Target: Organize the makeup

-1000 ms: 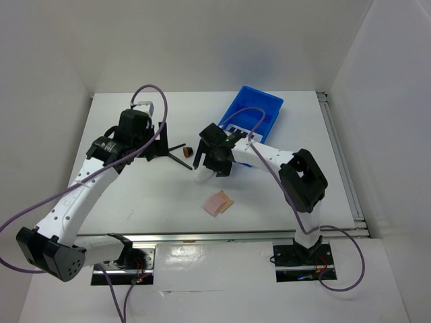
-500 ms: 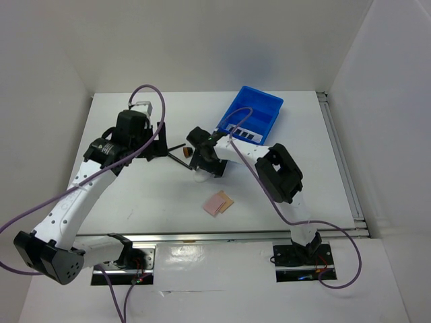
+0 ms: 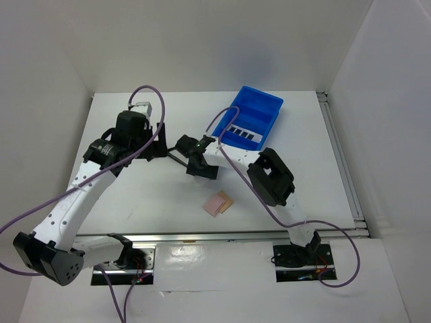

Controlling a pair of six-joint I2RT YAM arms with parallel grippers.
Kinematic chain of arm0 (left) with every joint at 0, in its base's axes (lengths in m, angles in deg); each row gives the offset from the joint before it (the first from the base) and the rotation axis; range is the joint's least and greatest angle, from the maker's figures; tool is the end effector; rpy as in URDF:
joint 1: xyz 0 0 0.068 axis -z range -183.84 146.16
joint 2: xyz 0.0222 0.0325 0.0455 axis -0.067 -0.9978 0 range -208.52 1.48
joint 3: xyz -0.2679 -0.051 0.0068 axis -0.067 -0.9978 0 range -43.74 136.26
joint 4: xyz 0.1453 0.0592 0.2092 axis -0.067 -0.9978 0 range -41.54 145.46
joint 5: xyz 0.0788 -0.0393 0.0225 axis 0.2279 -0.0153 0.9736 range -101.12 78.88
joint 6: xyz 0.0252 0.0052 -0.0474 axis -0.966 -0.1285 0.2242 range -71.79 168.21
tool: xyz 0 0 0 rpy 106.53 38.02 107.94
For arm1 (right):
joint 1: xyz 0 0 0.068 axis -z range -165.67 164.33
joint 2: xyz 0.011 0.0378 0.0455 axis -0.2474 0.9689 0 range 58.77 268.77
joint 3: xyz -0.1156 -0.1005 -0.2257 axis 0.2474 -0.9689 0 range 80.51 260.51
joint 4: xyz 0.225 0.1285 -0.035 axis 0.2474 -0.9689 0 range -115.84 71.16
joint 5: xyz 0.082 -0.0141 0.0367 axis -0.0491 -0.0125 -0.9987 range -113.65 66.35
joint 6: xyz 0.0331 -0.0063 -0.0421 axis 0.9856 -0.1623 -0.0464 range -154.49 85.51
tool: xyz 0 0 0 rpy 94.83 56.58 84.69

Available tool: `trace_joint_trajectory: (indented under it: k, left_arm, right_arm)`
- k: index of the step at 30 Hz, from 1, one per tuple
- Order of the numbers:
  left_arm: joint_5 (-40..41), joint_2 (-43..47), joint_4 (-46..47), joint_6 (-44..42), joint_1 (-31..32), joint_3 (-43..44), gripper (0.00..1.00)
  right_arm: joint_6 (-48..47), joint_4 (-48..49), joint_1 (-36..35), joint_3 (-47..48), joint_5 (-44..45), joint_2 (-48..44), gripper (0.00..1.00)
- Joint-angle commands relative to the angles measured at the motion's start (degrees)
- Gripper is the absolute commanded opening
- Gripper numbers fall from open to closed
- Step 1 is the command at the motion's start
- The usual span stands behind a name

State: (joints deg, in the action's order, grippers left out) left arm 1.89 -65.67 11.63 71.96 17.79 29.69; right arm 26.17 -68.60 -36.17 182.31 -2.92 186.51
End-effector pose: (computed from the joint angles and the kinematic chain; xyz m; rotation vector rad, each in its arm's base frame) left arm 0.2266 -0.0813 0.3769 -0.1651 2.2069 -0.1872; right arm 0.2989 0.3428 0.1651 0.3014 2.6884 0.0003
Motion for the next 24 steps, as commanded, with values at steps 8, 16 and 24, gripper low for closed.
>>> trace_joint_trajectory:
  k: [8,16,24]
  left_arm:
    - [1.57,1.94,0.50,-0.81,0.17,0.66,0.99]
    - [1.57,1.94,0.50,-0.29,0.17,1.89,0.99]
    - [1.57,1.94,0.50,-0.28,0.17,2.51,0.99]
  right_arm:
    - [-10.46,5.63,-0.39,-0.20,3.35,-10.31,0.27]
    - [-17.24,7.05,0.93,3.75,5.98,-16.20,0.22]
    - [-20.40,5.47,6.55,3.85,10.73,-18.58,0.22]
